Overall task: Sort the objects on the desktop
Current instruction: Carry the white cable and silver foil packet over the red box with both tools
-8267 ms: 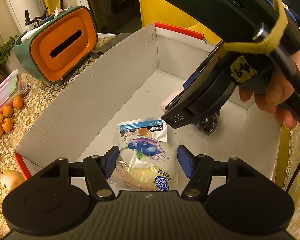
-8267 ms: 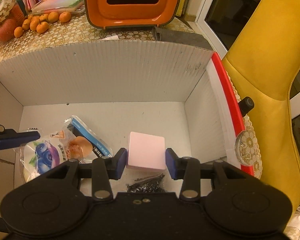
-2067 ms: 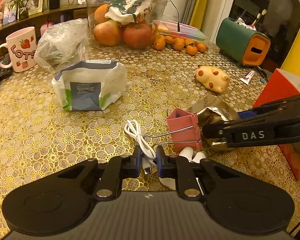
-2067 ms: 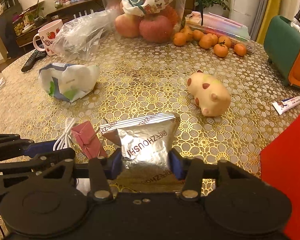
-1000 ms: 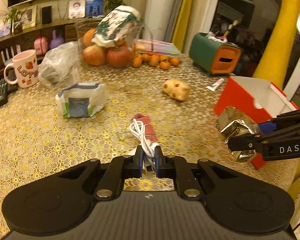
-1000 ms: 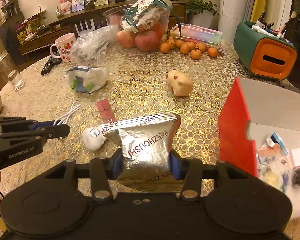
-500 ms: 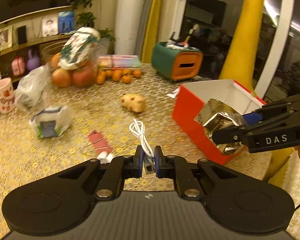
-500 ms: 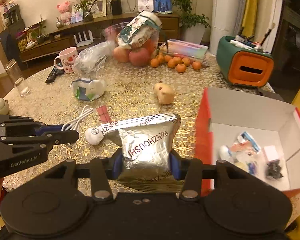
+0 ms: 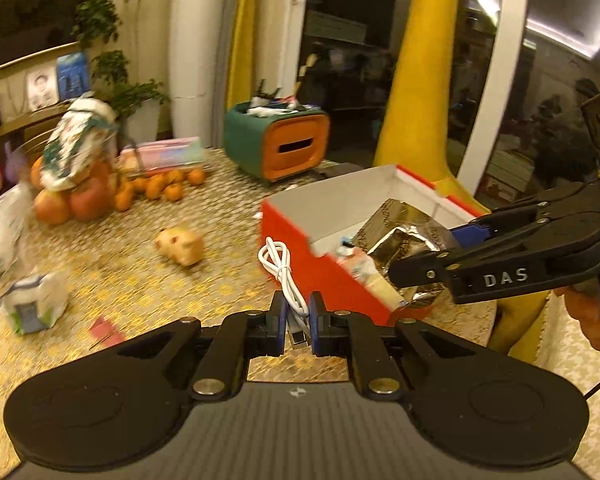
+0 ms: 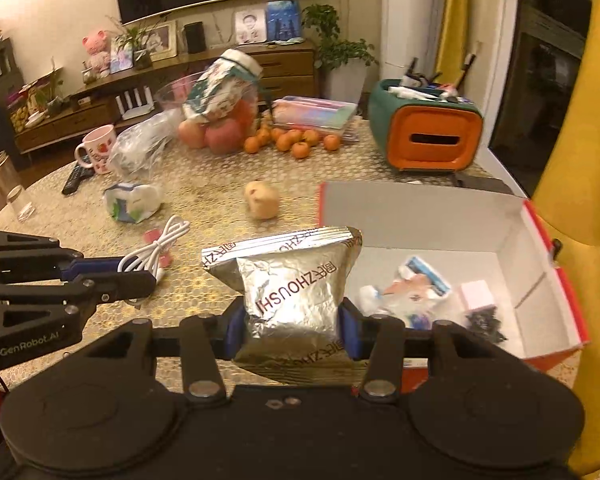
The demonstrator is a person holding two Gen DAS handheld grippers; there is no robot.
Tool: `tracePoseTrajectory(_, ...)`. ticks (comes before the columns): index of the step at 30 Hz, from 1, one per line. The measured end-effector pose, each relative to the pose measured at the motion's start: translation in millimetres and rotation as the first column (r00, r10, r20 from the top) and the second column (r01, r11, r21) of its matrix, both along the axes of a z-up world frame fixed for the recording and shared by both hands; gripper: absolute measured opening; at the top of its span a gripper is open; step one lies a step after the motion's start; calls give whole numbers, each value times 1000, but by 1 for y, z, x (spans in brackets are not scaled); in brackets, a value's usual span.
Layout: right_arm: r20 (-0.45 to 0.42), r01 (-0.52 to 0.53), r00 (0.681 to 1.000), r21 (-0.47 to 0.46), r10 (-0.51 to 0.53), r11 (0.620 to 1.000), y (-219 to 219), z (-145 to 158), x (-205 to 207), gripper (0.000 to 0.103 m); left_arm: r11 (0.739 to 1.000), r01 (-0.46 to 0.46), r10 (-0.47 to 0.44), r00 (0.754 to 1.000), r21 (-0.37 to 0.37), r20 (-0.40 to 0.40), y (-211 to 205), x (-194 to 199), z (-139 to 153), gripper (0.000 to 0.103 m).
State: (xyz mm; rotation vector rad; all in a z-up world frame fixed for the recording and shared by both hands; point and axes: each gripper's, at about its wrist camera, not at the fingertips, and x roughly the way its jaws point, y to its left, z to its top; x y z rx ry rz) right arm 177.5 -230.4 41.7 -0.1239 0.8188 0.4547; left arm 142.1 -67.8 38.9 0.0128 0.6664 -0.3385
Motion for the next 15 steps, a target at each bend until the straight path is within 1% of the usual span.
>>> tracePoseTrajectory(6,6,45,999,-2,-45,999,-28,-1,9,46,999,53,-53,999,15,3,-33,17,1,10)
tracePoseTrajectory(10,12,77,997,1,-77,997,-48,0,18,46,997,70,-70,998,18,-2,-51,31,0,10)
tracePoseTrajectory(15,26,128,991,-6,-128,992,-73,-2,33,46,994,98,-98,995,41,3,-71,47,-1,10)
